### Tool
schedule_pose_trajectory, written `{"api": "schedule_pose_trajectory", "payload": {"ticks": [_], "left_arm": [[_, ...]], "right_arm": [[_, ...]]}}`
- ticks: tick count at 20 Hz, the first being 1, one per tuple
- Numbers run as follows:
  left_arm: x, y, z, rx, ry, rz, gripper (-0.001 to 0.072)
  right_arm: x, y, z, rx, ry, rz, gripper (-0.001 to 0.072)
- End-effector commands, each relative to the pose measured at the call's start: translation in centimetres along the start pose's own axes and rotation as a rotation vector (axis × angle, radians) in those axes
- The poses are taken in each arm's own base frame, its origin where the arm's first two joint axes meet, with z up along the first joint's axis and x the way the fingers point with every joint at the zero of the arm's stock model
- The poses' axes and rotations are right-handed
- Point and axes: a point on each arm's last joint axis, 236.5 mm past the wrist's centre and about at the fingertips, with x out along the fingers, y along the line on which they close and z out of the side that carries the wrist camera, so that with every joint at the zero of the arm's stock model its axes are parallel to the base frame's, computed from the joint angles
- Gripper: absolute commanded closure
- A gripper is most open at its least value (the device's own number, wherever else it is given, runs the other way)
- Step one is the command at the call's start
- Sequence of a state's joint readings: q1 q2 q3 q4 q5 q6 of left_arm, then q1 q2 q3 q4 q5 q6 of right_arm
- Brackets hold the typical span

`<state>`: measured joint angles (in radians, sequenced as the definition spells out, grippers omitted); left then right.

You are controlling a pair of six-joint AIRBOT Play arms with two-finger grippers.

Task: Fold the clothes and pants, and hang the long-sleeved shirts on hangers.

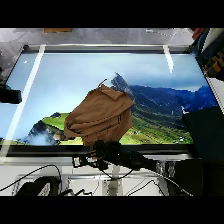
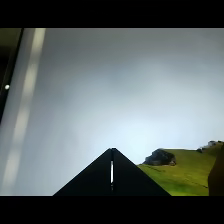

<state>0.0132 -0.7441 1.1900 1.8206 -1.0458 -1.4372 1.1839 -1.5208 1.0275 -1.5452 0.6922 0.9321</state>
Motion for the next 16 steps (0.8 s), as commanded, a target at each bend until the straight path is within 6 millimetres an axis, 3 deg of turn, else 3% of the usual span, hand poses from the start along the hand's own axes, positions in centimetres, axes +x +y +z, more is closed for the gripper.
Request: {"api": "schedule_pose_trajectory", "payload": {"ticks": [1,5,9,10,12,14,16], "left_arm": [[0.0,0.0,0.0,-0.001,0.0,0.001,0.0694],[0.0,0.0,0.0,-0.001,0.0,0.001,0.0694],[0.0,0.0,-0.4,-0.001,0.018,-0.001,0.0694],[0.0,0.0,-0.5,0.0,0.019,-0.001,0.0694],[0.0,0.0,-0.5,-0.001,0.021,-0.002,0.0694],[0.0,-0.3,-0.5,-0.007,0.019,-0.014,0.0694],[0.1,-1.1,-0.4,-0.023,0.018,-0.044,0.0695]], "right_arm": [[0.0,0.3,0.3,0.019,-0.011,0.013,0.0156],[0.8,0.1,0.4,0.017,-0.017,0.003,0.0171],[1.3,0.0,-0.4,-0.011,0.015,-0.001,0.0633],[1.1,-0.2,-0.3,-0.015,0.019,-0.004,0.0675],[0.2,-1.0,0.0,-0.036,0.029,-0.021,0.0675],[-1.8,-4.2,0.7,0.022,0.016,-0.117,0.0676],[-5.1,-9.4,0.8,0.207,-0.036,-0.23,0.0678]]}}
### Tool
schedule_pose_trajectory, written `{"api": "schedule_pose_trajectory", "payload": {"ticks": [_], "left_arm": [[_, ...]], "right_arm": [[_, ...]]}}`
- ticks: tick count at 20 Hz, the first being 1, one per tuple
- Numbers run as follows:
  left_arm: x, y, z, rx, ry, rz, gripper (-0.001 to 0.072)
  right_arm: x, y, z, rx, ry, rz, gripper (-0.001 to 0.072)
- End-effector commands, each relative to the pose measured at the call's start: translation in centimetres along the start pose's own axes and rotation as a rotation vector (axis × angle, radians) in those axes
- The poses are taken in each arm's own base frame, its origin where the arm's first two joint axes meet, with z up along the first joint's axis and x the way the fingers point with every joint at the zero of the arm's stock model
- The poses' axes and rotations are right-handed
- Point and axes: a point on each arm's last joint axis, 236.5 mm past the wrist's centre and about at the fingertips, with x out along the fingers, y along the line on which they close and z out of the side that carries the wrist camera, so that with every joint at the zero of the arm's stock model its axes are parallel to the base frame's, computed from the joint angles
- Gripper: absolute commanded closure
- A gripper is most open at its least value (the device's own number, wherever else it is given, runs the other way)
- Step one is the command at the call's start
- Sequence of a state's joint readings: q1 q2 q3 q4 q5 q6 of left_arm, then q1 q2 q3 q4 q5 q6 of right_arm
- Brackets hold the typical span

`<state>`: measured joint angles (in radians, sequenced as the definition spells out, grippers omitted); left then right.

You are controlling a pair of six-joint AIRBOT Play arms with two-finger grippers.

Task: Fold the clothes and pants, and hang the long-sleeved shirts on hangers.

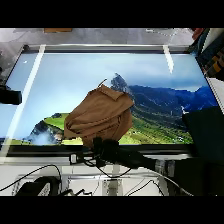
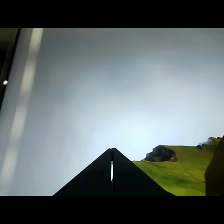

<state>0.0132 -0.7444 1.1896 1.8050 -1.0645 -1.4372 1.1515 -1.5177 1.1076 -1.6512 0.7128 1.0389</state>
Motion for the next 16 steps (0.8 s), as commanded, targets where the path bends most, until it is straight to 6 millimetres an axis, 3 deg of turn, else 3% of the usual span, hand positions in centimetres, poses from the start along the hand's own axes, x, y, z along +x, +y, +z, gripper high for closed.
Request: {"api": "schedule_pose_trajectory", "payload": {"ticks": [1,4,6,7,9,11,13,16], "left_arm": [[0.3,-1.0,0.0,-0.021,0.004,-0.041,0.0694],[1.9,-2.1,-0.9,-0.023,0.049,-0.072,0.0693],[3.8,-3.9,-2.5,-0.037,0.112,-0.128,0.0693],[4.9,-5.4,-3.7,-0.054,0.153,-0.174,0.0684],[6.6,-9.1,-6.8,-0.107,0.25,-0.287,0.0684],[7.4,-13.1,-10.5,-0.183,0.357,-0.411,0.0688],[6.7,-17.2,-14.7,-0.252,0.484,-0.545,0.0693],[3.6,-23.1,-21.0,-0.291,0.665,-0.78,0.0693]], "right_arm": [[-4.6,-8.5,0.0,0.262,-0.062,-0.175,0.0677],[-10.6,-17.5,-4.3,0.592,-0.141,-0.328,0.0677],[-14.2,-21.9,-9.7,0.839,-0.166,-0.414,0.0677],[-15.5,-23.2,-12.5,0.937,-0.164,-0.437,0.0678],[-17.2,-24.4,-18.3,1.094,-0.12,-0.463,0.0678],[-17.9,-24.3,-23.2,1.241,-0.069,-0.452,0.0678],[-18.3,-24.0,-26.1,1.357,-0.061,-0.429,0.0678],[-18.4,-24.0,-27.8,1.418,-0.059,-0.425,0.0677]]}}
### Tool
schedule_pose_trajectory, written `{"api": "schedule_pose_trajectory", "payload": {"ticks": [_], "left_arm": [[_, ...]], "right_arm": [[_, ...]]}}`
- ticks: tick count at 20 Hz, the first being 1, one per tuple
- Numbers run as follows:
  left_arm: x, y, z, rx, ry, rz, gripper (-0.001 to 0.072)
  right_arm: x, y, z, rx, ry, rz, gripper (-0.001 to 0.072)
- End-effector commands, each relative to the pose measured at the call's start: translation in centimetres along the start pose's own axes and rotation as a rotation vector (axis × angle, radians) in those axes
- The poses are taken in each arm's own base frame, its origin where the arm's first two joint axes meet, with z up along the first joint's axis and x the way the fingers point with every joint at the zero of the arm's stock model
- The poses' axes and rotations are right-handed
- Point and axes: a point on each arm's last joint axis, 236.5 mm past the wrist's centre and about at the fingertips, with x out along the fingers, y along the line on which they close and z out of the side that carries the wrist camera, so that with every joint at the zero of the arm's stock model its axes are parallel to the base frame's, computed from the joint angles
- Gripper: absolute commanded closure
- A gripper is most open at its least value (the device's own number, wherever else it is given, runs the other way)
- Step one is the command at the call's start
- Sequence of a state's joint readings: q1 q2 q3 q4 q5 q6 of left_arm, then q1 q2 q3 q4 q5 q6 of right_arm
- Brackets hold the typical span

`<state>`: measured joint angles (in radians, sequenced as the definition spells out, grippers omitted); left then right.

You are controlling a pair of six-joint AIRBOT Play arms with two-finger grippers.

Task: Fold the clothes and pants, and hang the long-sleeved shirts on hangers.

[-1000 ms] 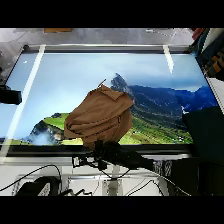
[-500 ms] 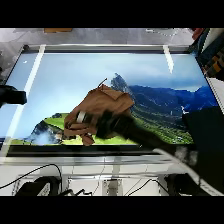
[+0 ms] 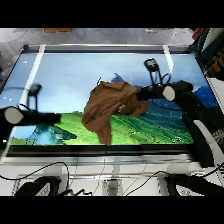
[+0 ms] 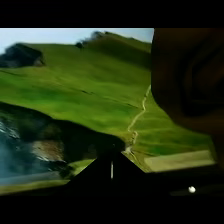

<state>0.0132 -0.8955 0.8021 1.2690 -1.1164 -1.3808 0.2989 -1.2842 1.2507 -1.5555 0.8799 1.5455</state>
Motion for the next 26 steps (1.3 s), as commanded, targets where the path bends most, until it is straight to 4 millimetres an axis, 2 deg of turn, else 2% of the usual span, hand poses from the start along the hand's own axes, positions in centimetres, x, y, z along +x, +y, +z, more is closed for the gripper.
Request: {"api": "schedule_pose_trajectory", "payload": {"ticks": [1,3,4,8,10,13,15,18,22,24,26], "left_arm": [[3.6,-6.2,-7.5,-0.097,0.197,-0.309,0.0657],[4.3,-9.4,-9.1,-0.142,0.211,-0.446,0.0209],[4.3,-11.0,-9.0,-0.14,0.192,-0.51,0.0169],[4.6,-16.2,-7.1,-0.132,0.091,-0.592,0.0171],[5.9,-18.3,-8.3,-0.159,0.135,-0.579,0.0171],[8.0,-21.6,-11.4,-0.096,0.283,-0.579,0.0172],[9.6,-23.3,-12.4,-0.082,0.363,-0.566,0.0171],[12.1,-24.6,-11.9,-0.088,0.422,-0.55,0.0171],[13.7,-25.9,-9.5,-0.085,0.415,-0.554,0.0171],[14.4,-25.7,-9.0,-0.046,0.418,-0.53,0.0172],[14.0,-24.7,-10.2,0.01,0.494,-0.482,0.0172]], "right_arm": [[0.0,-2.5,-1.0,0.113,0.033,0.001,0.0677],[0.0,-2.4,-1.0,0.112,0.034,0.005,0.0678],[0.0,-2.4,-1.0,0.113,0.034,0.005,0.0677],[0.0,-2.4,-1.0,0.113,0.034,0.005,0.0677],[0.0,-2.4,-1.0,0.113,0.036,0.005,0.0676],[0.0,-2.4,-1.0,0.113,0.036,0.005,0.0677],[0.0,-2.3,-1.0,0.114,0.036,0.006,0.0677],[0.0,-2.3,-1.0,0.114,0.037,0.007,0.0676],[-0.1,-2.3,-1.0,0.114,0.037,0.007,0.0676],[-0.1,-2.3,-1.0,0.115,0.037,0.007,0.0676],[-0.1,-2.3,-1.1,0.115,0.04,0.008,0.0676]]}}
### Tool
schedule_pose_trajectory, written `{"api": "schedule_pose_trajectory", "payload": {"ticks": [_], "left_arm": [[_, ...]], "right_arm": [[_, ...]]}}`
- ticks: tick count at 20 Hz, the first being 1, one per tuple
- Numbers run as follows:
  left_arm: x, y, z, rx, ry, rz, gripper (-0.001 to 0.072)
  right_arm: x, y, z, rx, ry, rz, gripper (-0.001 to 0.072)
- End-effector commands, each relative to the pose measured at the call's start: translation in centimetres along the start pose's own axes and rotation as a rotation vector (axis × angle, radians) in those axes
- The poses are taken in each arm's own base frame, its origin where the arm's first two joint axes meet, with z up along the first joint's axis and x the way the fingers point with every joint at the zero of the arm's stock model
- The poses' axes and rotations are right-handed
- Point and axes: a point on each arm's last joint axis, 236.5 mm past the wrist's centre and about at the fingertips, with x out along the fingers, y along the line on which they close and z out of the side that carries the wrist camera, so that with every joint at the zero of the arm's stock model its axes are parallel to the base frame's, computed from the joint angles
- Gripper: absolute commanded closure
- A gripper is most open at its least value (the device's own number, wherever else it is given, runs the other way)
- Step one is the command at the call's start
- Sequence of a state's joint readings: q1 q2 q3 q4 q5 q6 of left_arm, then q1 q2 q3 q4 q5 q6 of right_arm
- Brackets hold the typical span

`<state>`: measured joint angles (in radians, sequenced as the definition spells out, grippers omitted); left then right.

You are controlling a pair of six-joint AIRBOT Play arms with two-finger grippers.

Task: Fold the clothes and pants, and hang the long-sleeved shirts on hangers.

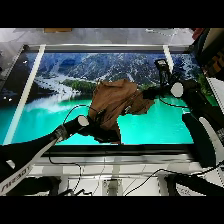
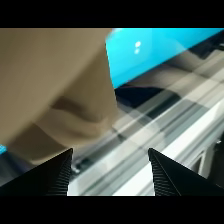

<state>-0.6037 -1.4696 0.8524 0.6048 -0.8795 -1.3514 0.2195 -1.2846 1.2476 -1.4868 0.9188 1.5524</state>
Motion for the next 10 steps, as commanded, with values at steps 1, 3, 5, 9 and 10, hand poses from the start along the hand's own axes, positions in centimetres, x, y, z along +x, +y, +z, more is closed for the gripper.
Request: {"api": "schedule_pose_trajectory", "payload": {"ticks": [1,3,5,9,10], "left_arm": [[-0.34,1.23,-1.1,0.039,0.115,0.086,0.0172],[-1.02,1.16,-1.36,0.049,0.149,0.107,0.0172],[-1.18,0.99,-0.85,0.065,0.138,0.114,0.0172],[-0.55,1.68,-0.91,0.001,0.147,0.125,0.0171],[-0.43,1.77,-0.92,-0.003,0.15,0.125,0.0171]], "right_arm": [[-0.04,-0.01,-0.05,0.001,0.003,0.0,0.0676],[-0.04,-0.02,-0.03,0.001,0.002,0.0,0.0676],[-0.04,0.0,-0.06,0.002,0.003,0.001,0.0676],[-0.05,0.3,-0.06,0.012,0.004,0.014,0.0676],[-0.05,0.32,-0.05,0.012,0.003,0.015,0.0676]]}}
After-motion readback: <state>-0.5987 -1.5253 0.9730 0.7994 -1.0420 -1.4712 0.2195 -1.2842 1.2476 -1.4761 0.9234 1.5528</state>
